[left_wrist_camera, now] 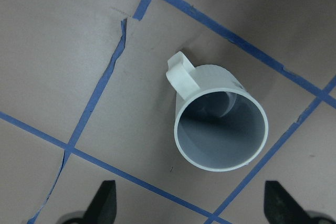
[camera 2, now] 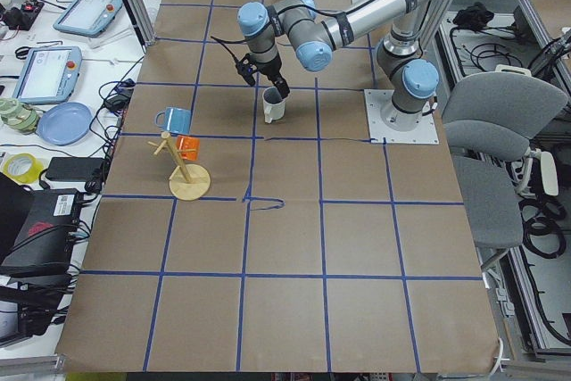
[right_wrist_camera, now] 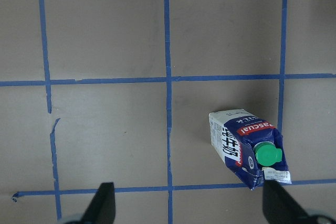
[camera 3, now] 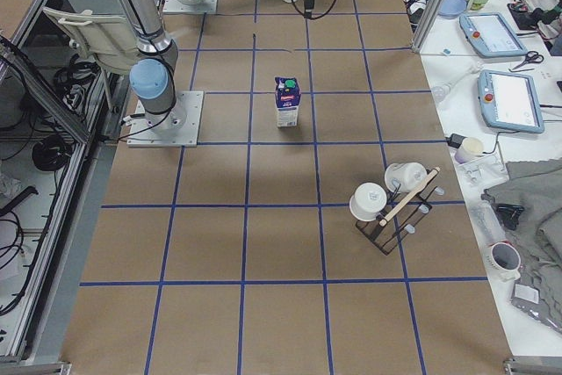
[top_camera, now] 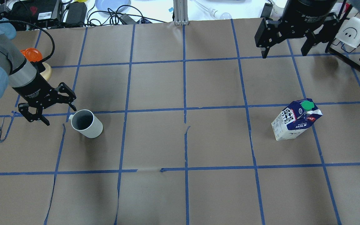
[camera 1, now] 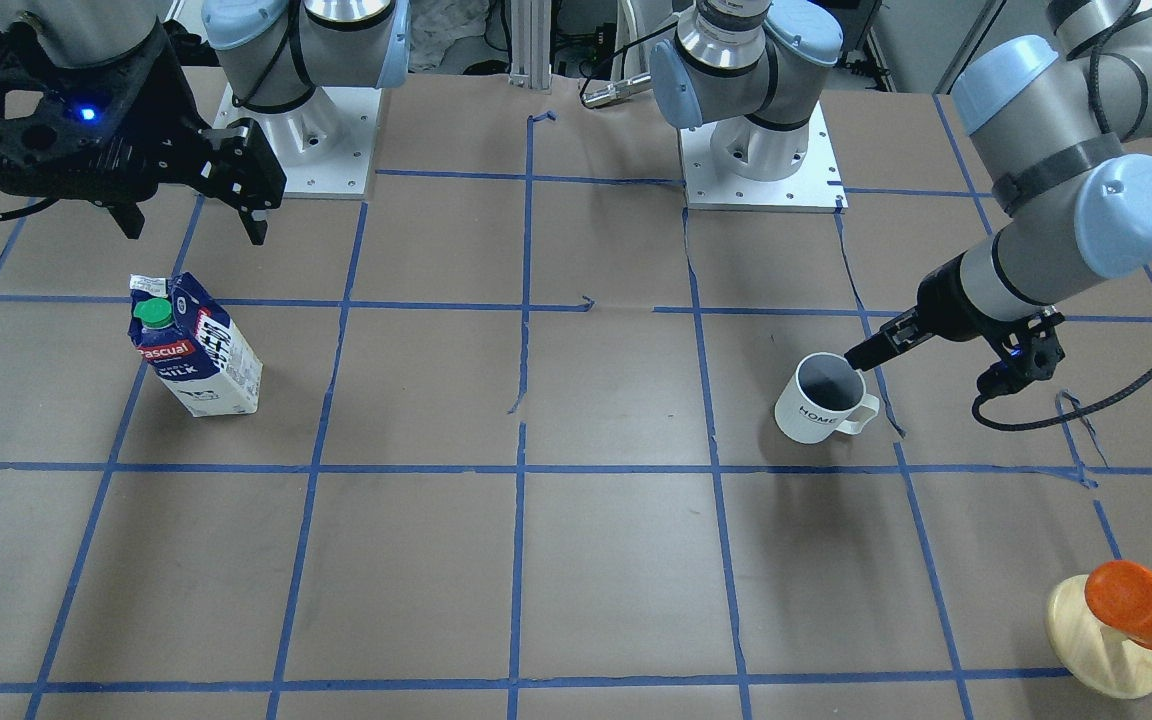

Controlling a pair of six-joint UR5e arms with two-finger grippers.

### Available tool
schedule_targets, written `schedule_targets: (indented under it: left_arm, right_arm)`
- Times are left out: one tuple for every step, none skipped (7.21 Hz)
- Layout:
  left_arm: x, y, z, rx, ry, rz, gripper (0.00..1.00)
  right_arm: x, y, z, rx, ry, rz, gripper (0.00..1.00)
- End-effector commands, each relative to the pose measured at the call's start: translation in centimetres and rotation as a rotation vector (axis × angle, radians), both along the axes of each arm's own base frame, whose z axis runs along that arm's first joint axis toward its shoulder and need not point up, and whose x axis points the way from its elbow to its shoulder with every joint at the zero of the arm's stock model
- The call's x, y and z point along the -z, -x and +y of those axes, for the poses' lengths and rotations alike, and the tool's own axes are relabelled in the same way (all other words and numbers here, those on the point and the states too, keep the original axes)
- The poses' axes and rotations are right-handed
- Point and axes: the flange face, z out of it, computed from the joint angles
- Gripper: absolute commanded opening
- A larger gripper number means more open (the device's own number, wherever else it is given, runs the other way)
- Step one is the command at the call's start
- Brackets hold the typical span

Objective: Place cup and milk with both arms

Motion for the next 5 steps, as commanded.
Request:
schedule_targets:
  left_arm:
    - [3.6,-0.2,0.3,-0.01,-0.072,0.026,1.0]
    - [5.1,-0.2,0.4,-0.01,-0.073,0.026,1.0]
    - [6.4,-0.1,0.4,-0.009,-0.094,0.034,1.0]
    - [7.4,-0.1,0.4,-0.009,-0.106,0.04,1.0]
    - [7.8,-0.3,0.0,-0.008,-0.095,0.037,0.97]
  right_arm:
    - [0.0,0.0,0.0,0.0,0.0,0.0,1.0]
    - [0.0,0.0,0.0,0.0,0.0,0.0,1.0]
    - [0.0,0.0,0.0,0.0,0.0,-0.001,1.0]
    - [0.0,0.0,0.0,0.0,0.0,-0.001,1.0]
    - [0.0,0.0,0.0,0.0,0.0,0.0,1.0]
